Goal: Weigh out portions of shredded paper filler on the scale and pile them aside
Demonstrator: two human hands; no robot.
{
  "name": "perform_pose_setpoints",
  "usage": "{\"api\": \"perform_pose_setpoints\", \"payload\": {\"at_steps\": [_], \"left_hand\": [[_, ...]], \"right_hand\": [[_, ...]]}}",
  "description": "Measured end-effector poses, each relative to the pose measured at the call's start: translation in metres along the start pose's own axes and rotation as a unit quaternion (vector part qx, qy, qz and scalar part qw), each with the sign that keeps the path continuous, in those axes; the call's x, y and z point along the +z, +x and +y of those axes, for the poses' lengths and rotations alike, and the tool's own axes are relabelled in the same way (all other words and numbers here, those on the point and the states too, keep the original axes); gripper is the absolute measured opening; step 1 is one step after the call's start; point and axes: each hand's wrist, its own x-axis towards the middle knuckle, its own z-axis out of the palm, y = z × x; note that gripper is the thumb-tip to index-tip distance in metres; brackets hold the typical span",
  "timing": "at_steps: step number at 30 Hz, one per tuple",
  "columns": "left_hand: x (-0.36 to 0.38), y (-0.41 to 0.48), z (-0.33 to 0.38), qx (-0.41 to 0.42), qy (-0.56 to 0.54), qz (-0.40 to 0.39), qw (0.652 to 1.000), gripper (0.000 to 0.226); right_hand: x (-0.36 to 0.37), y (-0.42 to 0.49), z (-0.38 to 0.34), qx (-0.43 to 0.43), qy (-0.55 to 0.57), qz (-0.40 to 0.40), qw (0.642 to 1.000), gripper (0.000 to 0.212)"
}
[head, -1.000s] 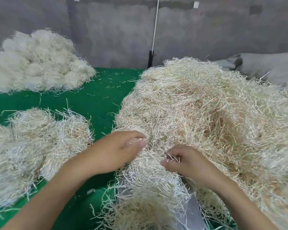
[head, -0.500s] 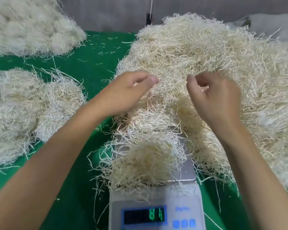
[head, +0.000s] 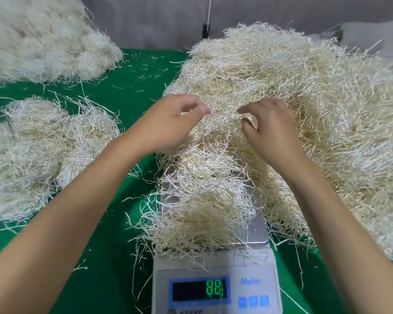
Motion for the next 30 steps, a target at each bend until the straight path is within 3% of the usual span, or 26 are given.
{"api": "perform_pose_setpoints", "payload": {"at_steps": [10,17,23,30], "left_hand": [[-0.007,-0.004,-0.002,-0.024,0.002,-0.010,1.000,0.026],[-0.013,-0.004,0.002,0.009,0.001,-0.001,1.000,0.025],[-0.009,0.000,0.001,0.011,0.006,0.000,1.000,0.022],[-0.011,0.014,-0.008,-0.019,0.034,0.042,0.998,0.017]], "right_hand": [[-0.009,-0.006,-0.003,0.029,0.164,0.004,0.986,0.028],[-0.018,-0.006,-0.009,0.030,0.194,-0.001,0.980,0.027],[-0.014,0.002,-0.005,0.000,0.121,-0.020,0.992,0.031],[0.000,0.038,0.013,-0.064,-0.072,-0.177,0.980,0.064]]}}
